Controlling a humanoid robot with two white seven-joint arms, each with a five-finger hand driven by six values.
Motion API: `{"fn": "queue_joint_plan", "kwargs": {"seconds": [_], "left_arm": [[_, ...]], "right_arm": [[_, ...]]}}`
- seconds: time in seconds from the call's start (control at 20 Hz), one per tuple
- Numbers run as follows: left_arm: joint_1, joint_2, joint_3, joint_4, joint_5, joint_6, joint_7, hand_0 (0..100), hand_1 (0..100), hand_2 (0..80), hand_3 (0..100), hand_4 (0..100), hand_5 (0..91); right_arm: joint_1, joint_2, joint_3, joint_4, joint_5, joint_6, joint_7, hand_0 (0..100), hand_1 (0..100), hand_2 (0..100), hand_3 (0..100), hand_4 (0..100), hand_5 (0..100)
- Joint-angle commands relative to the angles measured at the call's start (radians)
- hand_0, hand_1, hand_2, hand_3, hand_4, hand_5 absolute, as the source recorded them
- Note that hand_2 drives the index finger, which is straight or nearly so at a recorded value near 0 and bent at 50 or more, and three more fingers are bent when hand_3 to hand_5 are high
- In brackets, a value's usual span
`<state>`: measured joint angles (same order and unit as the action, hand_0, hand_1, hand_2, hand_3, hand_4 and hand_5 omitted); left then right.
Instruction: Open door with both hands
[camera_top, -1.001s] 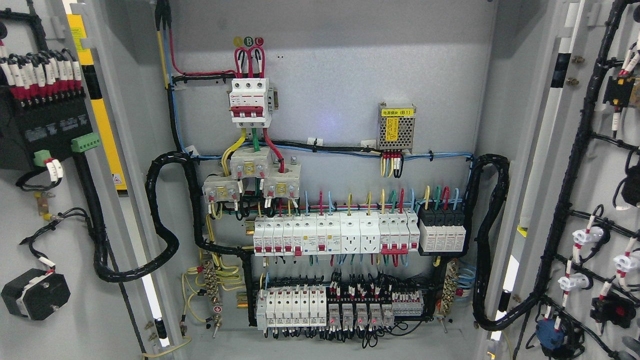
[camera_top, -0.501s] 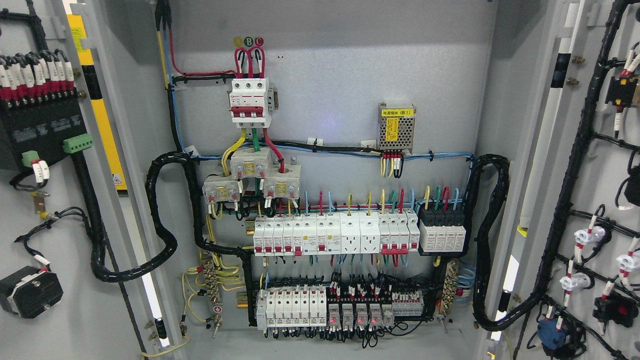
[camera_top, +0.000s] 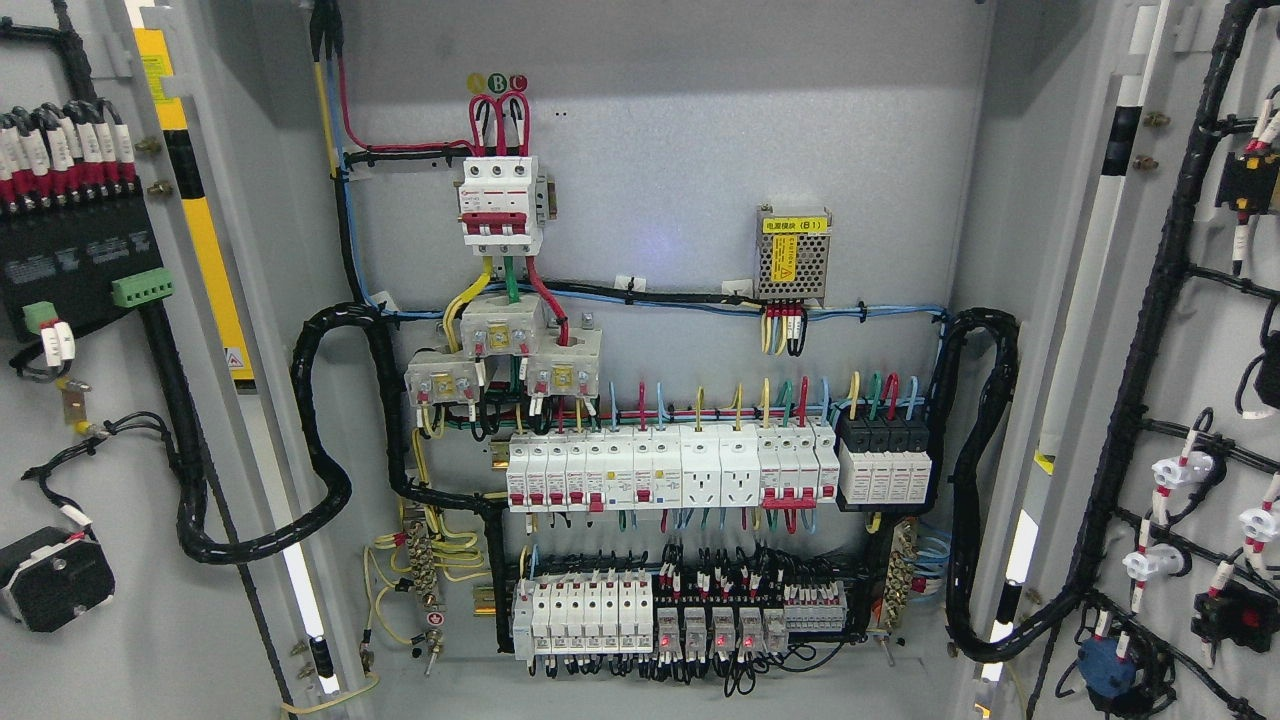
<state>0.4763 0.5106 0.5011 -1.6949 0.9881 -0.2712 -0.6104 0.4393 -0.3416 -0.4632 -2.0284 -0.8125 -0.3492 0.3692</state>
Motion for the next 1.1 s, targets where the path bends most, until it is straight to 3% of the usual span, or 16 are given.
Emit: {"fn": "queue_joint_plan", "kwargs": {"seconds": [0.0, 1.05], "left_arm": [[-0.033, 0.036, 0.02, 0.119, 0.011, 0.003, -0.002, 0, 0, 0.0, 0, 0, 0.0], [-0.09, 0.057, 0.03, 0.182, 0.014, 0.024, -0.002, 0, 0, 0.0, 0, 0, 0.0]], "right_arm": [[0.009, 0.013, -0.045, 0.002, 0.0, 0.001, 0.0, 23, 3, 0, 0, 0, 0], [0.039, 0.003, -0.029, -0.007, -0.053, -0.004, 0.005, 23, 3, 0, 0, 0, 0]]}}
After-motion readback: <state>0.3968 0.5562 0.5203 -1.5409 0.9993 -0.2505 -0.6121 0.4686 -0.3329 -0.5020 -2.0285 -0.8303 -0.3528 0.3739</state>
